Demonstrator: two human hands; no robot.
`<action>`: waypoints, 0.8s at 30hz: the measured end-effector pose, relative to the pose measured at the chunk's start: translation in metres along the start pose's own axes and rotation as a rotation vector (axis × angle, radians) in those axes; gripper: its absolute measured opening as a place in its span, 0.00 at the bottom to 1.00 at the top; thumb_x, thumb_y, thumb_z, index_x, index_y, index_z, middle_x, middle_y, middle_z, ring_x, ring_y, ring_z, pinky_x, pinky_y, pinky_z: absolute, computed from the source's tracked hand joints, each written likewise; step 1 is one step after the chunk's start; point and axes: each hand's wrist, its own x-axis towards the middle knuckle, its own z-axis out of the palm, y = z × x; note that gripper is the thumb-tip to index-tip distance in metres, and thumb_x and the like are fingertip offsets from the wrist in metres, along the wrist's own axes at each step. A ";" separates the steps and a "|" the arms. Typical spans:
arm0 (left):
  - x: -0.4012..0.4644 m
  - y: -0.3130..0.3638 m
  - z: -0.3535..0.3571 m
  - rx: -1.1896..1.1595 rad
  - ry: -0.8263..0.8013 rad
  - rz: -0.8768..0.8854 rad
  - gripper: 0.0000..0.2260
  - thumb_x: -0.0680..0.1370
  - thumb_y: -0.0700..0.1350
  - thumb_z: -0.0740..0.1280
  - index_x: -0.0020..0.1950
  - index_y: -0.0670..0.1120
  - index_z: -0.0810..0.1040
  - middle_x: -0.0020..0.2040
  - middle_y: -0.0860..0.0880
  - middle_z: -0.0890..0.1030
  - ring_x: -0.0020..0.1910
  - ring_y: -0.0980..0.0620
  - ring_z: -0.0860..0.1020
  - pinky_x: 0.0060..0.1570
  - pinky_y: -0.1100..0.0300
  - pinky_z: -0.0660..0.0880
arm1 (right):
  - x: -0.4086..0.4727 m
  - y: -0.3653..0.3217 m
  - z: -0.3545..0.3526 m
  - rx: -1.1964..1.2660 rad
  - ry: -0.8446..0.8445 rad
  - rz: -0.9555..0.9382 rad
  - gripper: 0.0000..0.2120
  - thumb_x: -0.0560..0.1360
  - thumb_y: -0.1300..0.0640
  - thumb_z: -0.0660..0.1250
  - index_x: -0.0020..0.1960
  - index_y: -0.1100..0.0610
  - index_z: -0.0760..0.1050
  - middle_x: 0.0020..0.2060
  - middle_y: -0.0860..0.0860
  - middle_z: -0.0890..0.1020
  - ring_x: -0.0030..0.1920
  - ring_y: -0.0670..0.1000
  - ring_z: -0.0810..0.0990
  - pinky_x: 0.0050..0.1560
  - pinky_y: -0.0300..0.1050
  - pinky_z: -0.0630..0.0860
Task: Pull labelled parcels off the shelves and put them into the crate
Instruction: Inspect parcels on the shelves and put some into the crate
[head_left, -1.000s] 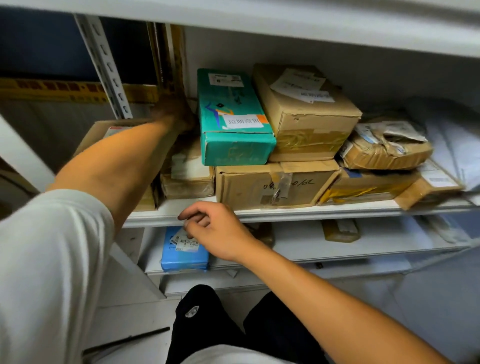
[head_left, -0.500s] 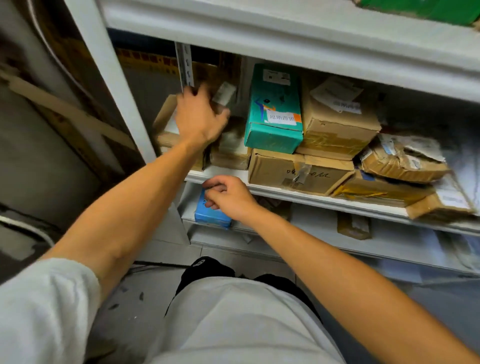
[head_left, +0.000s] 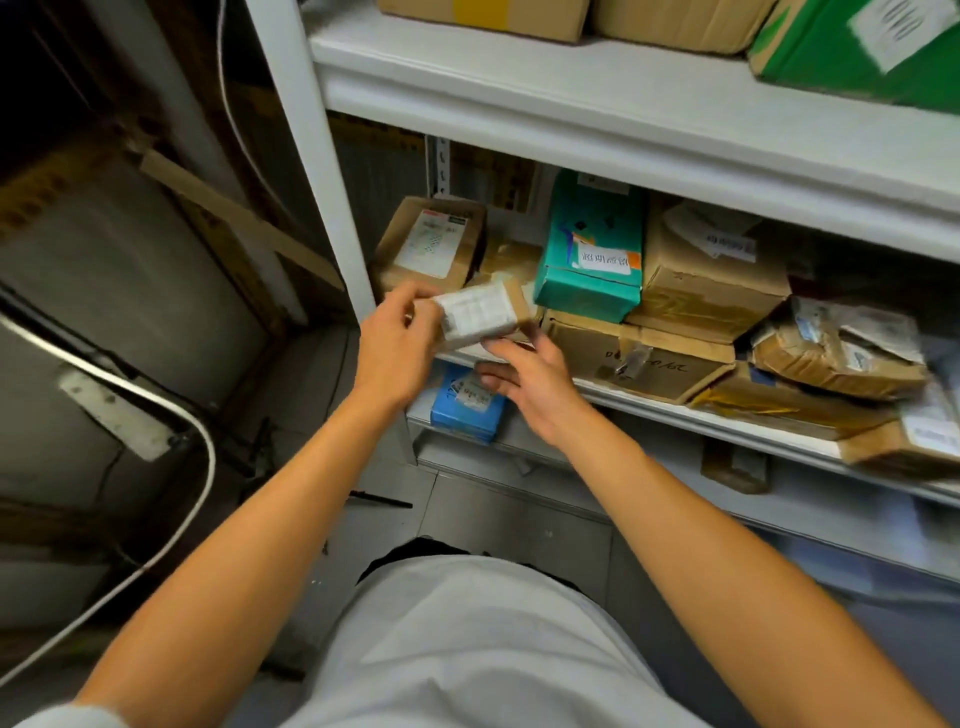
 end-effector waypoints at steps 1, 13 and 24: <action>0.000 0.005 -0.003 -0.118 -0.045 -0.185 0.12 0.81 0.48 0.58 0.49 0.45 0.79 0.48 0.46 0.82 0.47 0.50 0.79 0.44 0.55 0.76 | -0.001 -0.003 0.000 -0.032 -0.030 -0.008 0.18 0.77 0.60 0.72 0.65 0.50 0.73 0.51 0.52 0.85 0.37 0.48 0.80 0.38 0.39 0.77; -0.011 -0.028 -0.011 -0.947 -0.369 -0.669 0.21 0.76 0.55 0.71 0.64 0.45 0.79 0.60 0.41 0.82 0.52 0.45 0.82 0.54 0.57 0.75 | 0.002 -0.009 0.002 0.000 -0.106 -0.046 0.16 0.77 0.62 0.70 0.64 0.60 0.76 0.52 0.55 0.85 0.49 0.52 0.84 0.47 0.44 0.82; -0.023 -0.047 -0.010 0.140 -0.076 0.326 0.29 0.65 0.38 0.81 0.63 0.43 0.76 0.60 0.46 0.75 0.59 0.62 0.71 0.57 0.71 0.68 | 0.011 0.001 0.007 0.137 -0.142 0.085 0.13 0.82 0.55 0.63 0.66 0.53 0.74 0.61 0.60 0.80 0.60 0.59 0.80 0.58 0.61 0.80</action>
